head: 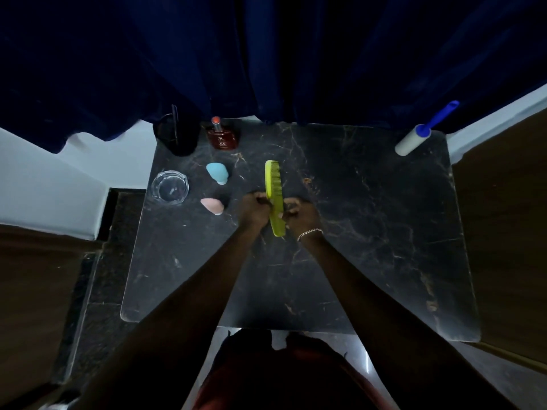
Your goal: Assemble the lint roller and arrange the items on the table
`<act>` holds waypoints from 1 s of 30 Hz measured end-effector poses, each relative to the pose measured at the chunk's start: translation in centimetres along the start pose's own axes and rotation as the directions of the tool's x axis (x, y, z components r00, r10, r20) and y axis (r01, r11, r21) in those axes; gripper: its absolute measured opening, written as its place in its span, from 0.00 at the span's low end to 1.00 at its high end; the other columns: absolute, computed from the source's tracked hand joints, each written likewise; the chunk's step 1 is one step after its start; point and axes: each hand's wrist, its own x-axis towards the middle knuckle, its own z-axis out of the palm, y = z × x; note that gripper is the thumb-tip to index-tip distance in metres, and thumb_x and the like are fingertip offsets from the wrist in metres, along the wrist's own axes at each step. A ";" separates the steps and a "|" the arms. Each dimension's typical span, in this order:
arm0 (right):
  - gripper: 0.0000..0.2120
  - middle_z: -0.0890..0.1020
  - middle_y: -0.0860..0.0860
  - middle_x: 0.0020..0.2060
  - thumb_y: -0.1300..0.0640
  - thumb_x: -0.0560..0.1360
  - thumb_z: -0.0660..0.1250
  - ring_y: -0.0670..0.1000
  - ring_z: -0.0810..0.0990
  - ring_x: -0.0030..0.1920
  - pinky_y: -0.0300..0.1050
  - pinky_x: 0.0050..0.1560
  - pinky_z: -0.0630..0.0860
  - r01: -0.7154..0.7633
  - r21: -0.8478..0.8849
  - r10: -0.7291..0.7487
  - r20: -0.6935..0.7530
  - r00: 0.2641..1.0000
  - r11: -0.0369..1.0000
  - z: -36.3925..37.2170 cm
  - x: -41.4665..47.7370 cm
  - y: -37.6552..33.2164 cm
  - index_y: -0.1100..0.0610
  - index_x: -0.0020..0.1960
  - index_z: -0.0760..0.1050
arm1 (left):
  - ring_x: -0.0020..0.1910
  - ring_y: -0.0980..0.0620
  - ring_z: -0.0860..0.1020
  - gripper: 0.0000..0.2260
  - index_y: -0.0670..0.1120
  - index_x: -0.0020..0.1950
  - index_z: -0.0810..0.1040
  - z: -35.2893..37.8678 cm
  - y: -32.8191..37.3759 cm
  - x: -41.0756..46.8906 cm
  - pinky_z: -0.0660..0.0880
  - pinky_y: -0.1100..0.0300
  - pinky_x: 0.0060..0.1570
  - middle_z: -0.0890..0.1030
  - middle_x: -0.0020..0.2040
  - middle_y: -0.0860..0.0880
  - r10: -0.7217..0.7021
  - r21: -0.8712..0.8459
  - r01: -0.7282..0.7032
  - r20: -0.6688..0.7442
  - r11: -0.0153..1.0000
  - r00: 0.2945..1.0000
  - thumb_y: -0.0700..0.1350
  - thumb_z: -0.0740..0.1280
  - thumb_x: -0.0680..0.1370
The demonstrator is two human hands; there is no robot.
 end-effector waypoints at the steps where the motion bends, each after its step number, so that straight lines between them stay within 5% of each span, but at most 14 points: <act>1: 0.14 0.85 0.60 0.45 0.70 0.73 0.70 0.62 0.84 0.50 0.62 0.56 0.80 0.009 -0.001 -0.009 -0.009 1.000 1.000 0.5 0.7 -0.5 0.66 0.57 0.80 | 0.53 0.44 0.84 0.07 0.40 0.49 0.85 -0.1 0.1 0.8 0.77 0.59 0.52 0.86 0.53 0.41 0.002 0.039 -0.002 -0.006 0.999 1.000 0.34 0.69 0.76; 7: 0.12 0.86 0.64 0.47 0.70 0.70 0.69 0.63 0.85 0.51 0.56 0.56 0.81 0.073 -0.121 -0.080 -0.056 0.995 0.990 3.3 4.4 -2.1 0.66 0.53 0.83 | 0.52 0.43 0.84 0.11 0.44 0.55 0.86 -0.5 0.2 3.7 0.75 0.58 0.45 0.87 0.53 0.42 0.042 0.210 -0.048 0.033 0.977 0.999 0.39 0.71 0.74; 16: 0.12 0.87 0.59 0.51 0.63 0.74 0.70 0.59 0.85 0.54 0.51 0.58 0.80 0.028 -0.227 -0.037 -0.034 0.999 0.973 6.2 7.0 -2.7 0.59 0.57 0.82 | 0.58 0.40 0.82 0.13 0.39 0.61 0.82 -0.8 0.2 6.1 0.80 0.46 0.59 0.84 0.58 0.38 -0.013 0.166 0.010 0.017 0.986 1.000 0.39 0.68 0.78; 30: 0.14 0.85 0.58 0.54 0.62 0.75 0.69 0.57 0.83 0.58 0.39 0.58 0.74 0.022 -0.261 -0.040 -0.064 0.997 0.965 4.8 6.2 -3.8 0.61 0.60 0.81 | 0.65 0.38 0.75 0.16 0.36 0.63 0.78 -2.1 1.2 5.1 0.74 0.46 0.66 0.74 0.68 0.36 0.050 0.255 -0.073 0.099 0.964 0.994 0.41 0.70 0.77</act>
